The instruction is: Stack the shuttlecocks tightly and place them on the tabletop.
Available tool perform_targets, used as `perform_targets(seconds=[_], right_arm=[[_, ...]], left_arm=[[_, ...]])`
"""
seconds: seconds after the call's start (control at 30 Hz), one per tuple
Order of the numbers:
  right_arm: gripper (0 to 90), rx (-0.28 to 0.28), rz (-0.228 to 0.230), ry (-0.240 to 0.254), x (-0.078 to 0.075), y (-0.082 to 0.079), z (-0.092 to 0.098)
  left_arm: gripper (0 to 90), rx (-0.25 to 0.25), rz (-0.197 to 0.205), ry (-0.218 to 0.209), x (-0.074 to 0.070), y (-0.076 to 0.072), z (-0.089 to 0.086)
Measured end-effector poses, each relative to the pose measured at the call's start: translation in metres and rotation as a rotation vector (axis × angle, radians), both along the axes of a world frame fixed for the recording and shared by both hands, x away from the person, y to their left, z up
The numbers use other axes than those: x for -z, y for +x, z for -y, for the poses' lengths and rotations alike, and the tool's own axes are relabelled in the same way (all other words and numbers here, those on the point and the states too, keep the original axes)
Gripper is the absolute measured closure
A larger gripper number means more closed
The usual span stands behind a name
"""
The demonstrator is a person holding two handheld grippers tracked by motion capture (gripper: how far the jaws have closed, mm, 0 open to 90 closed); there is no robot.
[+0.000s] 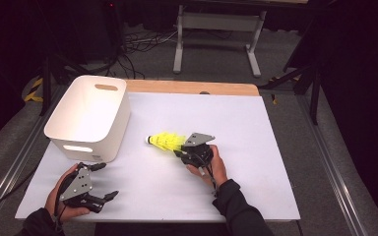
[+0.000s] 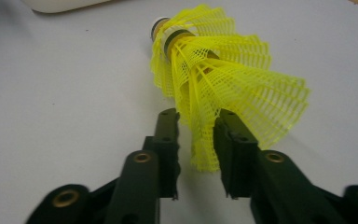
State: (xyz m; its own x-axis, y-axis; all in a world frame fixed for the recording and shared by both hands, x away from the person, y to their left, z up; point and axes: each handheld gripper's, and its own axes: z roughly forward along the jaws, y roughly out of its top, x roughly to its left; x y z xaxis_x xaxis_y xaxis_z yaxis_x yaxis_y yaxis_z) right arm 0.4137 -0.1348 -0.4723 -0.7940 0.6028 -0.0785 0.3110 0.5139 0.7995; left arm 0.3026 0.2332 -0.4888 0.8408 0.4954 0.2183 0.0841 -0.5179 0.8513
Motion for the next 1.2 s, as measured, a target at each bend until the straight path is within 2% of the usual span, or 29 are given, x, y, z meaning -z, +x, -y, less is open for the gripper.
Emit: perform_targets(seconds=[0.13, 0.3, 0.37, 0.6, 0.97, 1.1, 1.2], right_arm=[[66.7, 0.005, -0.004, 0.018, -0.0039, -0.0019, 0.0043], [84.7, -0.006, 0.011, 0.017, -0.0075, -0.0038, 0.0059], [88.3, -0.007, 0.02, 0.008, -0.0078, -0.0039, 0.0051], [89.6, -0.031, 0.027, -0.009, -0.0083, -0.002, 0.0017], [84.4, -0.024, 0.005, -0.013, -0.0047, 0.002, -0.0018], [78.4, -0.01, 0.001, -0.021, -0.0029, 0.0027, -0.0018], [69.3, 0.0, 0.011, -0.03, -0.0045, 0.0018, -0.0008]], left_arm=[[6.7, -0.003, 0.0, -0.004, -0.0002, -0.0002, -0.0007], [6.8, -0.003, 0.0, 0.0, -0.0004, -0.0003, -0.0006], [6.8, -0.001, 0.002, 0.004, -0.0005, 0.0, -0.0004], [6.9, 0.001, 0.005, 0.009, -0.0006, 0.0001, -0.0004], [7.0, 0.0, 0.003, 0.004, -0.0006, -0.0003, -0.0006], [6.7, -0.006, 0.005, -0.002, -0.0008, -0.0003, -0.0011], [6.7, -0.005, 0.005, -0.002, -0.0008, -0.0003, -0.0016]])
